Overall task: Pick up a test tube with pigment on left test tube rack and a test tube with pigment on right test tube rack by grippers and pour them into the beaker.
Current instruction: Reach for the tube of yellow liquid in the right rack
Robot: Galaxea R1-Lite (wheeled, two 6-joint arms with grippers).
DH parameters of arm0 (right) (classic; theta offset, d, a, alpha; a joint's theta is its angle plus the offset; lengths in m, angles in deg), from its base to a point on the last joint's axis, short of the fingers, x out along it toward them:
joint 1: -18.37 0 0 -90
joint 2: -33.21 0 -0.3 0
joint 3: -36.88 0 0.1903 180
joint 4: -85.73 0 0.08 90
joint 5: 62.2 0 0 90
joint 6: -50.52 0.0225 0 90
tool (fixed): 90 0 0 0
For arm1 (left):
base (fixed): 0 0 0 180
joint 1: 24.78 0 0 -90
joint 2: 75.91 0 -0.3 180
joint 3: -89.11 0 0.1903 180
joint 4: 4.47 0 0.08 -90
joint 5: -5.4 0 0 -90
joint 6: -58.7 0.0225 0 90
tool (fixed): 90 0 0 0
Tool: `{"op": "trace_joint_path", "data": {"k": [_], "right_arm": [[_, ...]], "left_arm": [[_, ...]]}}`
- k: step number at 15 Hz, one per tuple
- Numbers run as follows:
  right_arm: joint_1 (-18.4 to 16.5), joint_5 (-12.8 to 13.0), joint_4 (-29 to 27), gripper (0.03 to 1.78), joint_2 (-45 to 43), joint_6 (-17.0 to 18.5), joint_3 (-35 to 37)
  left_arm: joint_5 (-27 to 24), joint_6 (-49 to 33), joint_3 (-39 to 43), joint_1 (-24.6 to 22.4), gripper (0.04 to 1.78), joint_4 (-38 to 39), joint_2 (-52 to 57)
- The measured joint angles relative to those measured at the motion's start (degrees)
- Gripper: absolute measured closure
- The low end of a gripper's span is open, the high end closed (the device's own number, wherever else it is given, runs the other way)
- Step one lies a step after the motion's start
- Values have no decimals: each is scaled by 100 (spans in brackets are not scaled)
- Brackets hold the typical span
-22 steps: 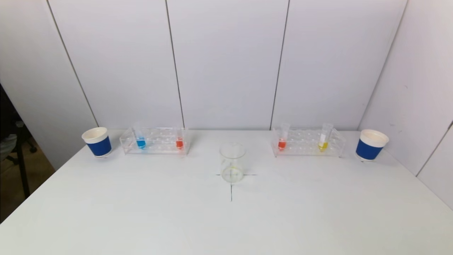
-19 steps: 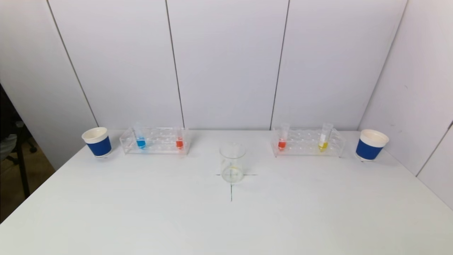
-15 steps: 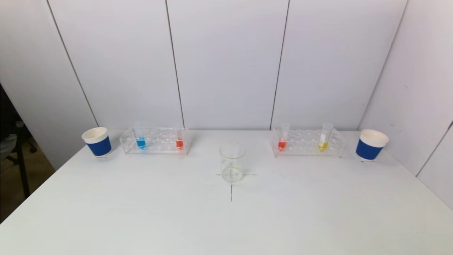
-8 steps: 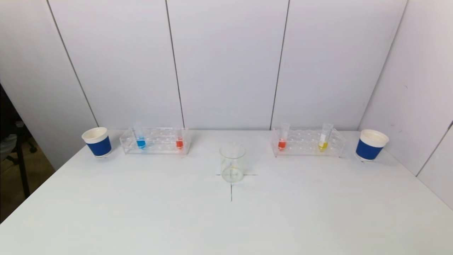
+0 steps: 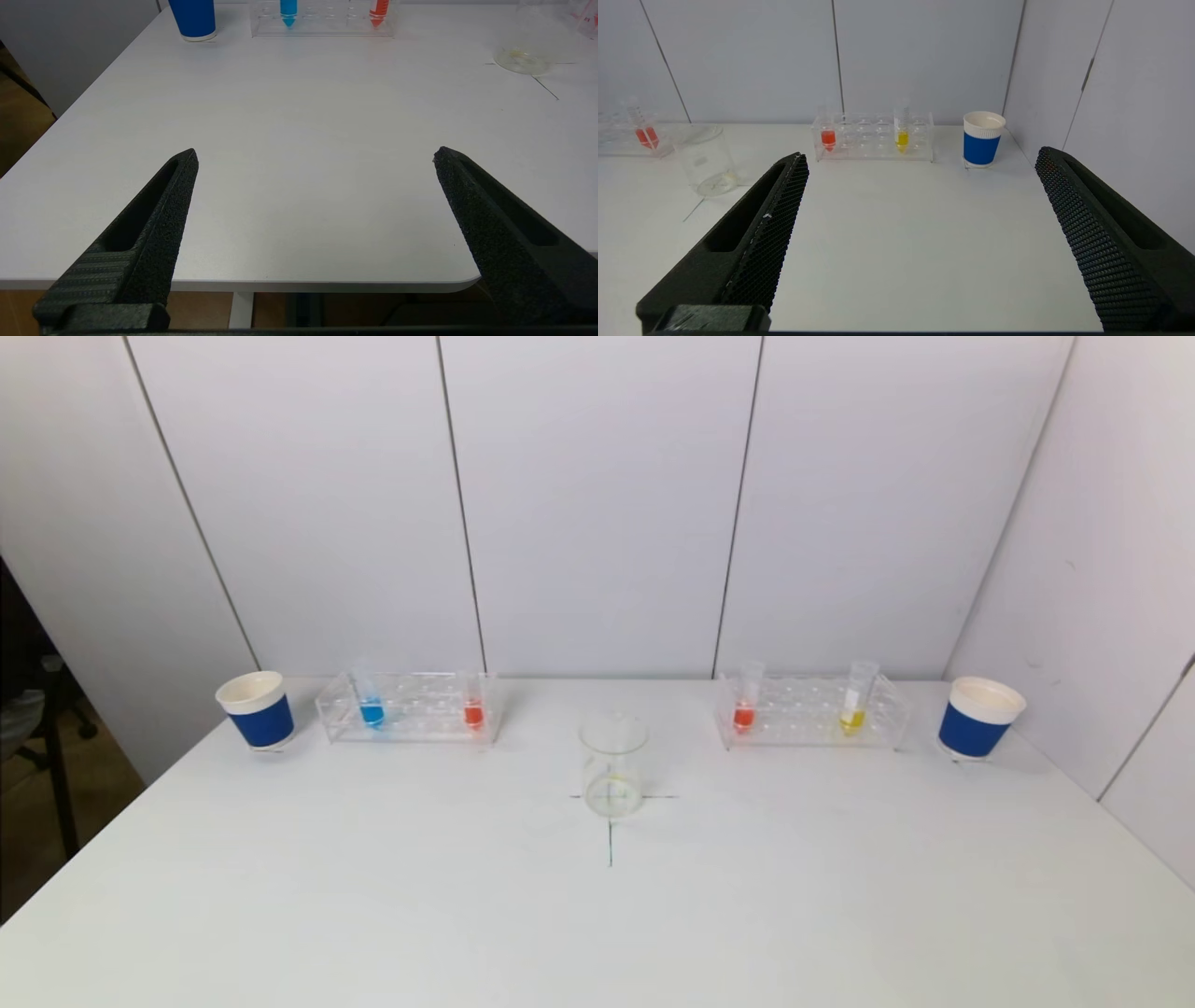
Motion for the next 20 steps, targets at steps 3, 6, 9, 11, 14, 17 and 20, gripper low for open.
{"op": "trace_joint_path", "data": {"k": [3, 6, 9, 11, 14, 17, 20], "right_arm": [[0, -57, 316, 4, 841, -5, -512], [0, -156, 998, 4, 1740, -13, -738], [0, -189, 1732, 4, 2592, -11, -835], [5, -189, 2132, 4, 3129, -7, -875], [29, -187, 2628, 4, 3874, -5, -892], [60, -184, 3149, 4, 4637, 1, -897], [74, -182, 3730, 4, 5392, 20, -884]], "left_arm": [[-2, -1, 0, 0, 6, 0, 0], [-2, -1, 0, 0, 6, 0, 0], [-2, -1, 0, -2, 6, 0, 0], [-2, -1, 0, -2, 6, 0, 0], [-2, -1, 0, -2, 6, 0, 0], [-2, -1, 0, -2, 6, 2, 0], [-2, -1, 0, 0, 6, 0, 0]]}}
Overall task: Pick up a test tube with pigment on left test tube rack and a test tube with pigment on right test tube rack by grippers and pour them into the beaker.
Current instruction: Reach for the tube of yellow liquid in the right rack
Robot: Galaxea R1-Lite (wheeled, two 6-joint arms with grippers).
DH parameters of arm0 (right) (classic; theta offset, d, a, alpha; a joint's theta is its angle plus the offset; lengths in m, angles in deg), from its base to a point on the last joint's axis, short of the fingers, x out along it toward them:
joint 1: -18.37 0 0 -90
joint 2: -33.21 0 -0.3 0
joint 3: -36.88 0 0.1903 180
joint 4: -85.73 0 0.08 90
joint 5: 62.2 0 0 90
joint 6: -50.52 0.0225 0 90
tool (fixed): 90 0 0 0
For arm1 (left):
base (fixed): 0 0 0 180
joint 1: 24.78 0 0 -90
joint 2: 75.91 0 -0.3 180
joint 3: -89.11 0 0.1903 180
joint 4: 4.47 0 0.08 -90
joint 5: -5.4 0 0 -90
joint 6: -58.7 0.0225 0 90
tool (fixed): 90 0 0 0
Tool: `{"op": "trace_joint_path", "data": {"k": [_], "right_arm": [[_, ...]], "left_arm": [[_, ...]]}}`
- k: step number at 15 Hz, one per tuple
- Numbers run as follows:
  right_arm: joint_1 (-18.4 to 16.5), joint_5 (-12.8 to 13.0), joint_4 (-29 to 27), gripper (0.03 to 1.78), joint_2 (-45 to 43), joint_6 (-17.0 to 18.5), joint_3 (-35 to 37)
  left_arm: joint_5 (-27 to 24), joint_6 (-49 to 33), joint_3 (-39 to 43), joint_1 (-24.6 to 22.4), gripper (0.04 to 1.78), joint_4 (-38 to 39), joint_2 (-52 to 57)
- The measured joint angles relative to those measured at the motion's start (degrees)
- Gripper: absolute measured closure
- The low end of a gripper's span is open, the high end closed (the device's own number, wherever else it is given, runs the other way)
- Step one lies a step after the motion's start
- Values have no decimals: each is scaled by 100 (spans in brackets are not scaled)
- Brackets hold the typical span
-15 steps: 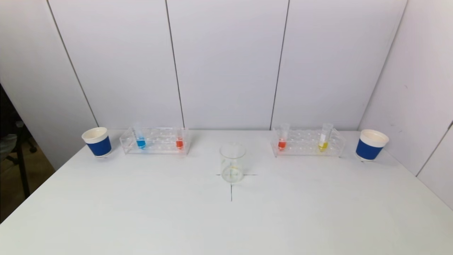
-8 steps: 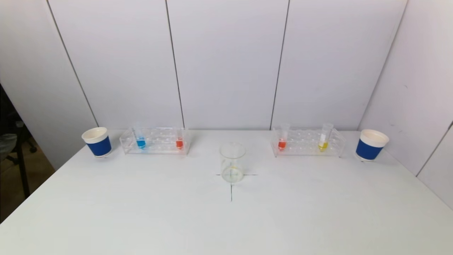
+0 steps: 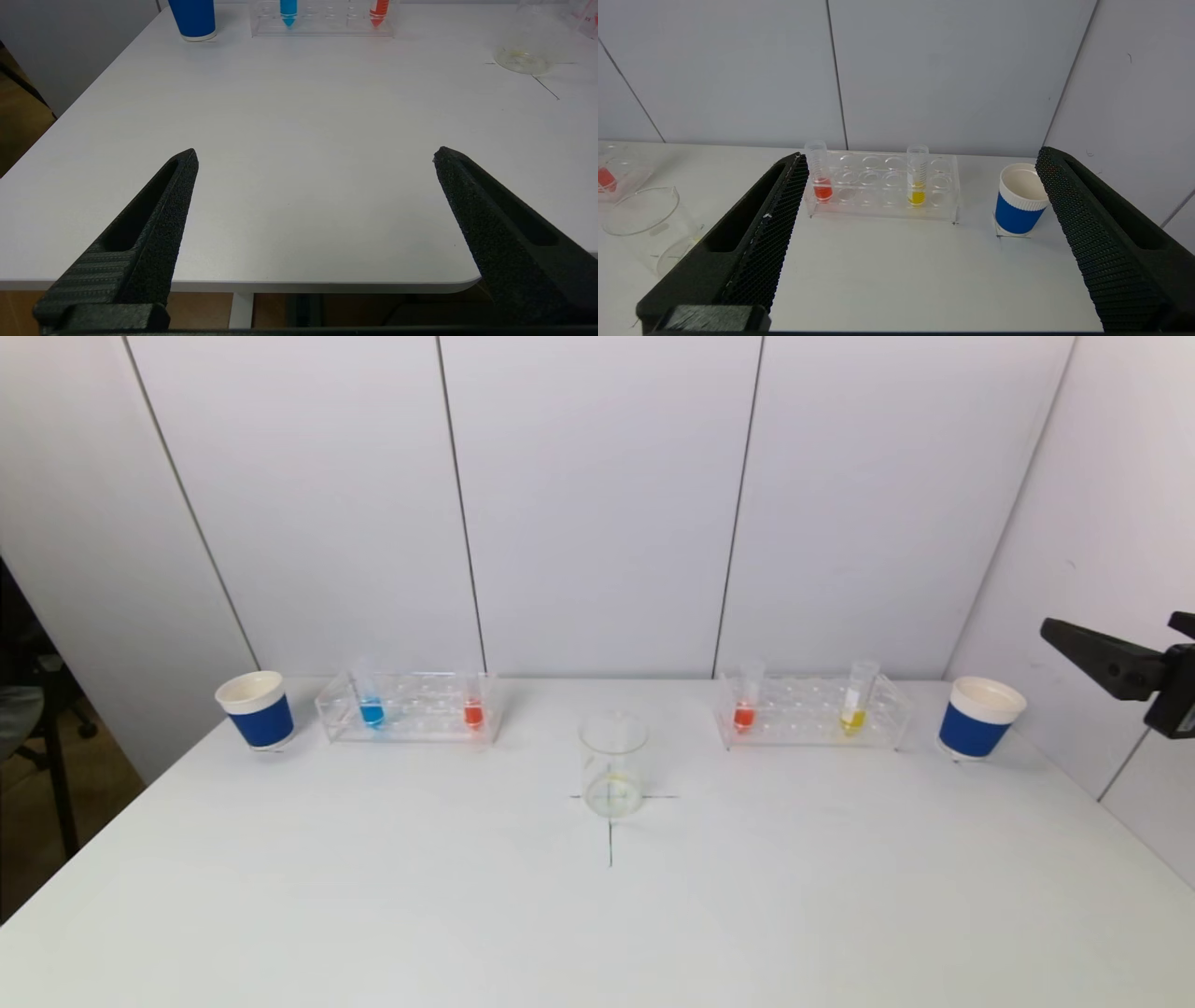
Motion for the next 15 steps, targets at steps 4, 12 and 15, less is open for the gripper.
{"op": "trace_joint_path", "data": {"k": [4, 12, 15], "right_arm": [[55, 2, 824, 4, 1025, 74, 66], [243, 61, 2525, 4, 2894, 218, 83], [276, 98, 3184, 4, 3468, 240, 79]], "left_arm": [[0, 1, 0, 0, 6, 0, 0], [0, 1, 0, 0, 6, 0, 0], [0, 0, 0, 0, 6, 0, 0]]}}
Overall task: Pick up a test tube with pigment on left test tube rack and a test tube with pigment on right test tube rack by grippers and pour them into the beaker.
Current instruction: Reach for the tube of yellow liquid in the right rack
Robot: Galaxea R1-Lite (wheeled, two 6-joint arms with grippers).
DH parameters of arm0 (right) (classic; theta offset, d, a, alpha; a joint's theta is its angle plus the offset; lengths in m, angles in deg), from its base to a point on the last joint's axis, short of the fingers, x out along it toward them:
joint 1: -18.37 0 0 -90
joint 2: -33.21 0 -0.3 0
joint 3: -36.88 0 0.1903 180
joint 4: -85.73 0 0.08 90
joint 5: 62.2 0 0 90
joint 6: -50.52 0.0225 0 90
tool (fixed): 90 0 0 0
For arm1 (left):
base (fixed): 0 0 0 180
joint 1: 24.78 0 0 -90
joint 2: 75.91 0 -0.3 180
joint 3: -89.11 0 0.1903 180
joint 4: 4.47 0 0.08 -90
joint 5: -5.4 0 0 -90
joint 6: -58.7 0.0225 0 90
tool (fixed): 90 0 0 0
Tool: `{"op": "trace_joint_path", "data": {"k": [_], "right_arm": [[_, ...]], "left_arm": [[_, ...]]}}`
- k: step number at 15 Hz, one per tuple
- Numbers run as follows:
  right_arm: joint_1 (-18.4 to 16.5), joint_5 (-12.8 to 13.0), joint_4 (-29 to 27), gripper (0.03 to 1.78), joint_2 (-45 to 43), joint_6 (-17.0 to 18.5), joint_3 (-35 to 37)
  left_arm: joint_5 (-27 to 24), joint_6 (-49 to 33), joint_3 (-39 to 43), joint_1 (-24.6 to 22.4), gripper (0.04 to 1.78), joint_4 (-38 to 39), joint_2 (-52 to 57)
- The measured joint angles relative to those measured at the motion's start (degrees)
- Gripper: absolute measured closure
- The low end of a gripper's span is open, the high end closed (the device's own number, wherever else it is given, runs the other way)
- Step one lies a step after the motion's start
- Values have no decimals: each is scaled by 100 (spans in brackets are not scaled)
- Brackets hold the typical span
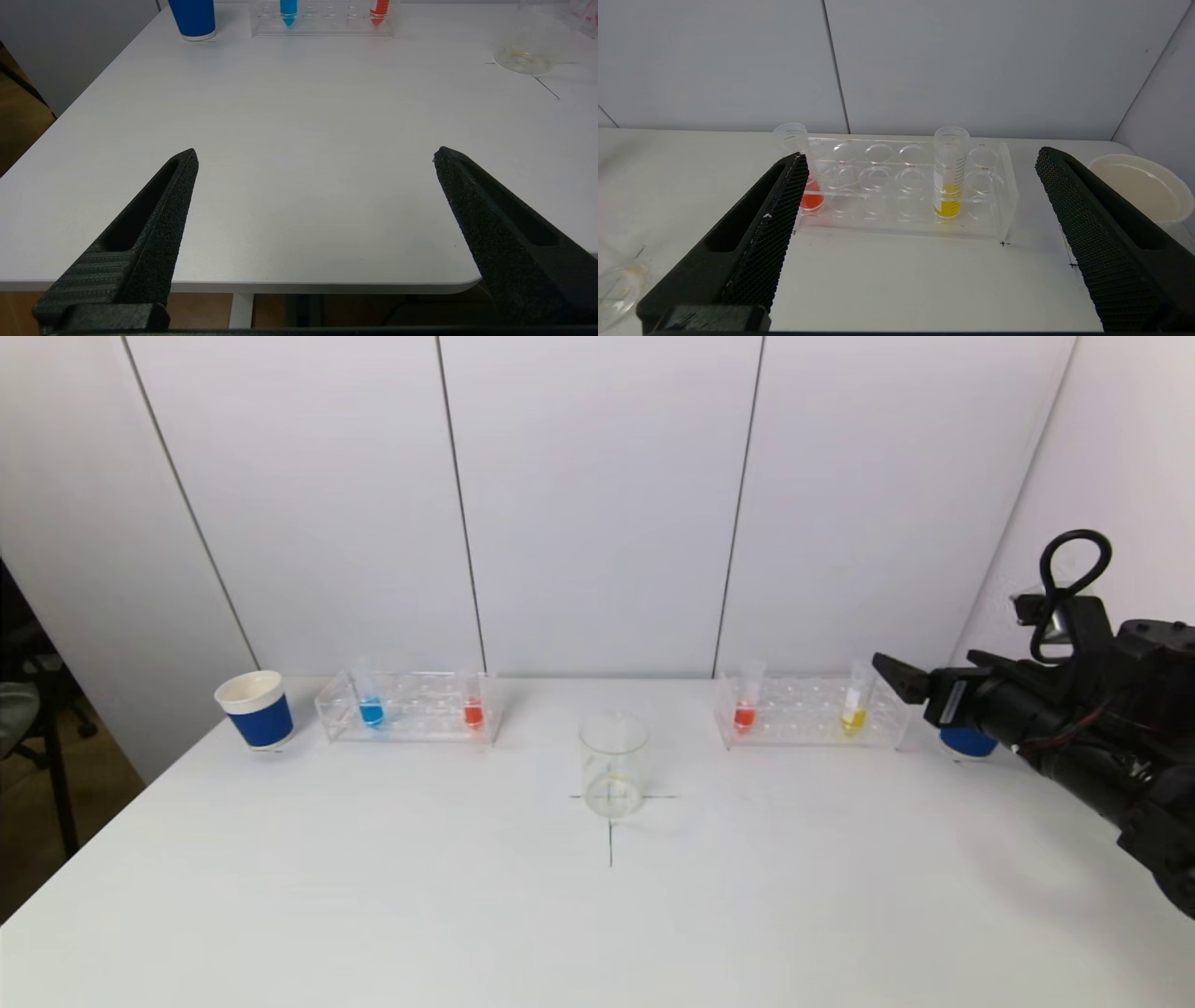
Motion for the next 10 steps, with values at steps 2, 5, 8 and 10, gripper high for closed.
{"op": "trace_joint_path", "data": {"k": [2, 5, 8, 10], "right_arm": [[2, 35, 356, 4, 372, 2, 2], [0, 189, 777, 4, 881, 0, -63], [0, 338, 1141, 4, 1334, -5, -165], [-2, 390, 1200, 4, 1574, -2, -272]], "left_arm": [[0, 0, 0, 0, 6, 0, 0], [0, 0, 0, 0, 6, 2, 0], [0, 0, 0, 0, 6, 0, 0], [0, -2, 0, -2, 6, 0, 0]]}}
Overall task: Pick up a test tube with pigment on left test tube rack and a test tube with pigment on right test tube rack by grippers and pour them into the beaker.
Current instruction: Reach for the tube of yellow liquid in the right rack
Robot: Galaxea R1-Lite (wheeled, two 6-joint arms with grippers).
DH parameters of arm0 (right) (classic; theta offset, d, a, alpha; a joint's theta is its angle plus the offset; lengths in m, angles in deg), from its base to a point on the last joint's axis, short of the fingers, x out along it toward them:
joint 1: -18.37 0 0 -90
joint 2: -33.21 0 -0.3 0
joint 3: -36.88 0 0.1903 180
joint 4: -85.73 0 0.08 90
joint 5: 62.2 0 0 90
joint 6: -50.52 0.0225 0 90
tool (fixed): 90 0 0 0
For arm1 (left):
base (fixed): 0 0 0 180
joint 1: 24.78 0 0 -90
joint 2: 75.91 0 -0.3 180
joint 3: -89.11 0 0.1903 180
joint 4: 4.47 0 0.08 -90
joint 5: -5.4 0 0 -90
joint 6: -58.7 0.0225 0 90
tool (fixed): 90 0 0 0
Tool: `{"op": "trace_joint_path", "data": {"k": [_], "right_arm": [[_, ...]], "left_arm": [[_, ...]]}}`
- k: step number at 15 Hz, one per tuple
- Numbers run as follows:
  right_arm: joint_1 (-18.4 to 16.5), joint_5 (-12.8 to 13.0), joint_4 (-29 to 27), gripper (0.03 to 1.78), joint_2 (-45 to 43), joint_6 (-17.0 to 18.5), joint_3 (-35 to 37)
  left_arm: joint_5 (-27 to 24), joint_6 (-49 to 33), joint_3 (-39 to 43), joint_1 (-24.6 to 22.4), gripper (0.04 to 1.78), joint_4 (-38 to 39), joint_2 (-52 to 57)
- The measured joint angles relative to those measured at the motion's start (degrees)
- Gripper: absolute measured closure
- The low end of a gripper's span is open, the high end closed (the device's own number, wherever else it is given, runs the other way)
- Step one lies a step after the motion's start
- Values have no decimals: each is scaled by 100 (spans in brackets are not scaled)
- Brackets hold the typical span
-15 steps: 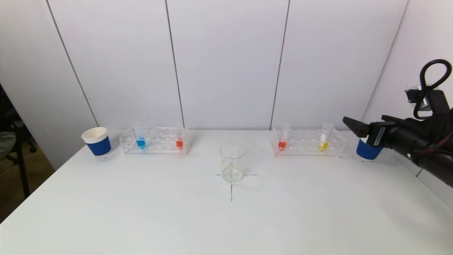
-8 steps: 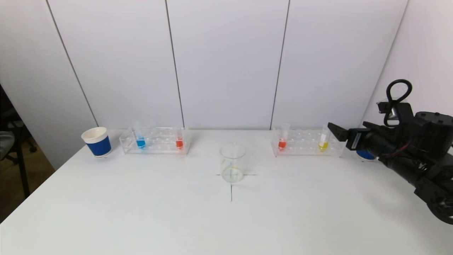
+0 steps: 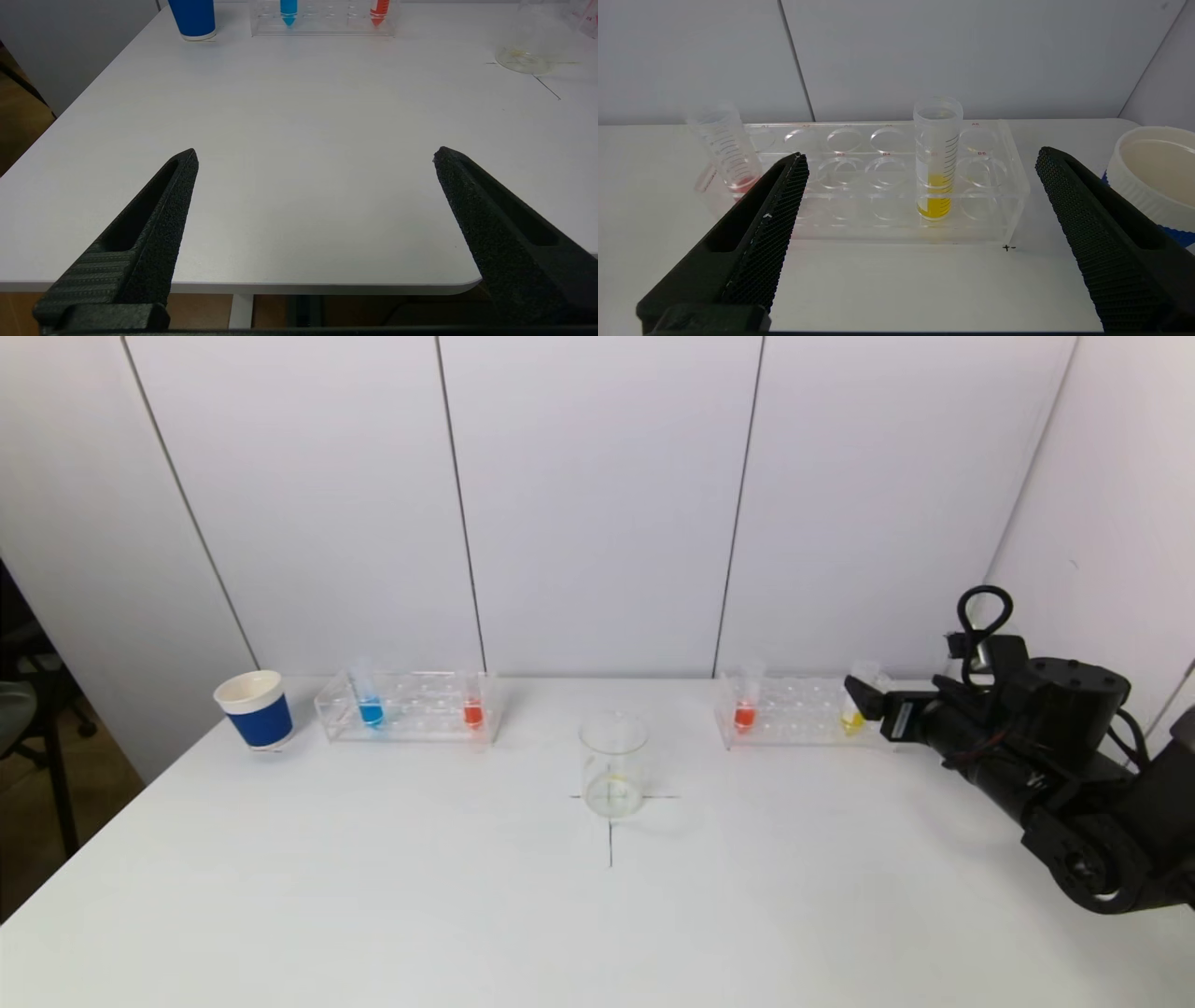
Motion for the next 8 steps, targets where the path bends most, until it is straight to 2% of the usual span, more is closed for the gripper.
{"op": "trace_joint_path", "data": {"k": [8], "right_arm": [[-6, 16, 55, 4, 532, 13, -343]], "left_arm": [[0, 2, 0, 2, 6, 0, 0]]}}
